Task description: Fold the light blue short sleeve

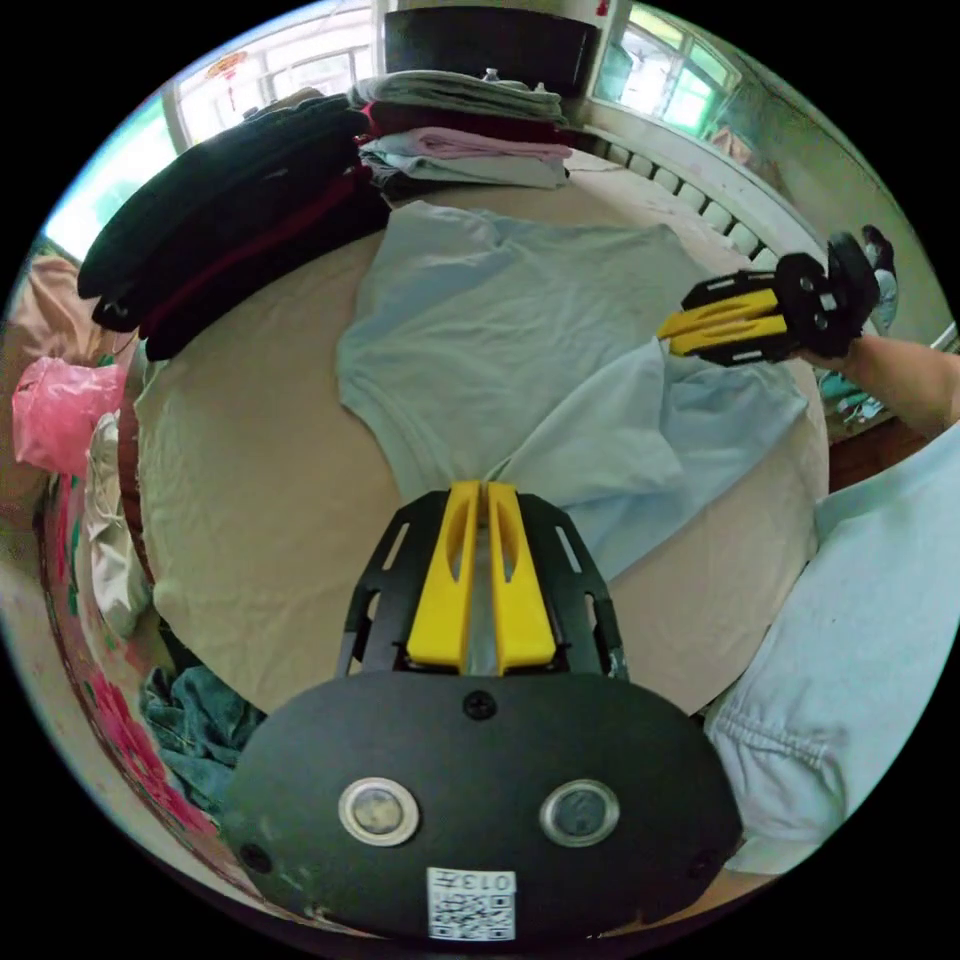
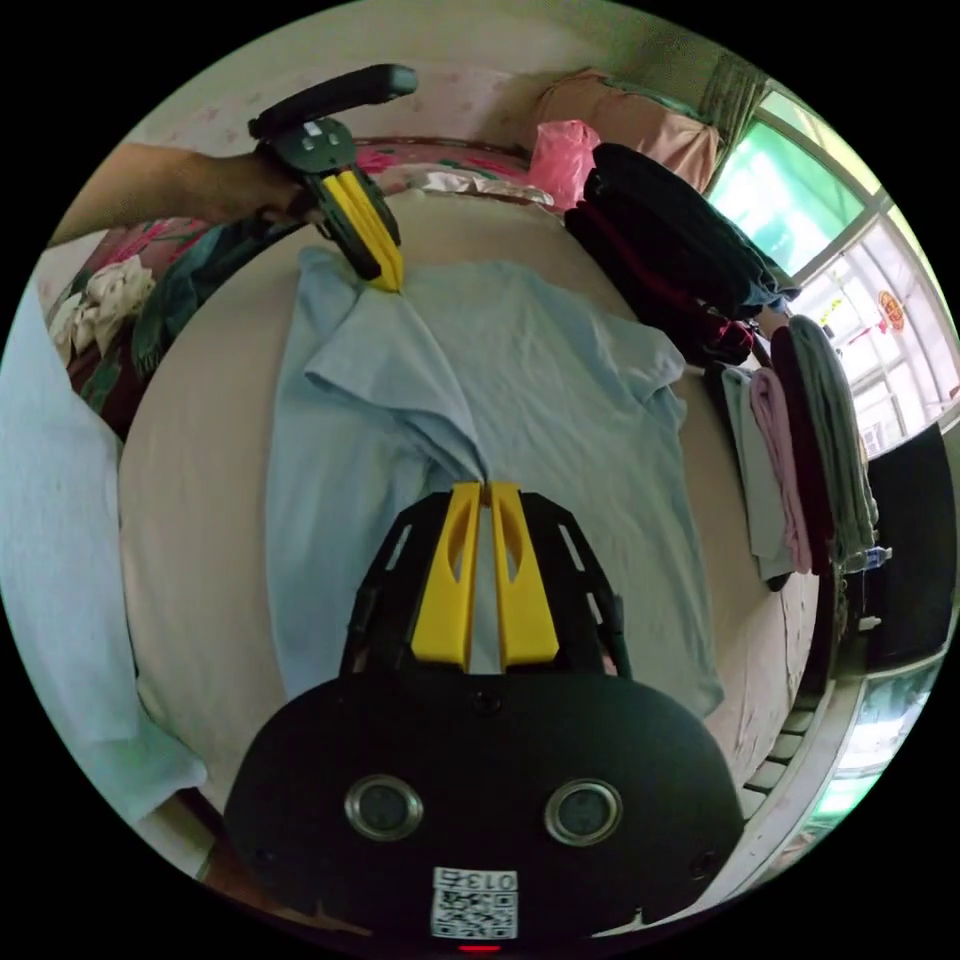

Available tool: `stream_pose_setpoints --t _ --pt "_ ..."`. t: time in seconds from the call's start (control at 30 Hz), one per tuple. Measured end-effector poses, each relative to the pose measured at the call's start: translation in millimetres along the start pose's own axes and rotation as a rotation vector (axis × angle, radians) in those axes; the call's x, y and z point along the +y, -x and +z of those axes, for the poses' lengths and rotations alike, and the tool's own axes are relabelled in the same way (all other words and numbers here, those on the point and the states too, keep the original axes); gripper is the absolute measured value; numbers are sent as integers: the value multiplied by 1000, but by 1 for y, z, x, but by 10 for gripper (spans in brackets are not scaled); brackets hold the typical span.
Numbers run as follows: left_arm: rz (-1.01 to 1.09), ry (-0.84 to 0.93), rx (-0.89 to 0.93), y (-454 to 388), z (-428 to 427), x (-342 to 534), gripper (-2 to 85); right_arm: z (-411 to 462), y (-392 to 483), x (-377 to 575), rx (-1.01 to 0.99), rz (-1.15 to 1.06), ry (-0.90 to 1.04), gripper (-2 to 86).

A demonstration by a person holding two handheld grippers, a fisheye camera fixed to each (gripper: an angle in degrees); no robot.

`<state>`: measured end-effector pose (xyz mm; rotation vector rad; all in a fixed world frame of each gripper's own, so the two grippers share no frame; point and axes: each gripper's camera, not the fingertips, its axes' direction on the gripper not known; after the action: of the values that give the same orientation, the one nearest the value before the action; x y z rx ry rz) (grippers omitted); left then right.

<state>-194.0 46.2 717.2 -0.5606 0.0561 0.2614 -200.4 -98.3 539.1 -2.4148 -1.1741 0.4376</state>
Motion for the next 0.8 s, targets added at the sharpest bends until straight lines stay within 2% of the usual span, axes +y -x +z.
stream_pose_setpoints --t 0.1,0.2,0.3,0.43,0.5,0.6,0.63,0.8 --pt "7 24 -44 2 -7 0 16 -5 9 12 62 -26 50 4" --pt "-26 -59 -115 5 -26 6 18 -24 4 25 146 69 26 1" --pt "41 -118 -120 -4 -37 -4 16 -41 -1 17 139 175 -80 0" --pt "98 -28 -119 -10 -18 -25 10 -24 6 -17 150 157 -77 -1" --pt "50 -14 -105 0 -12 -29 8 -11 6 -24 157 151 -67 -1" --pt "-32 27 -68 21 -8 -31 5 16 -1 -21 105 124 107 -1" --pt "-54 13 -57 28 -10 -29 3 11 -4 -12 104 123 50 -1" --pt "-137 -47 -45 48 -25 -23 4 -2 -15 16 114 159 56 -1"
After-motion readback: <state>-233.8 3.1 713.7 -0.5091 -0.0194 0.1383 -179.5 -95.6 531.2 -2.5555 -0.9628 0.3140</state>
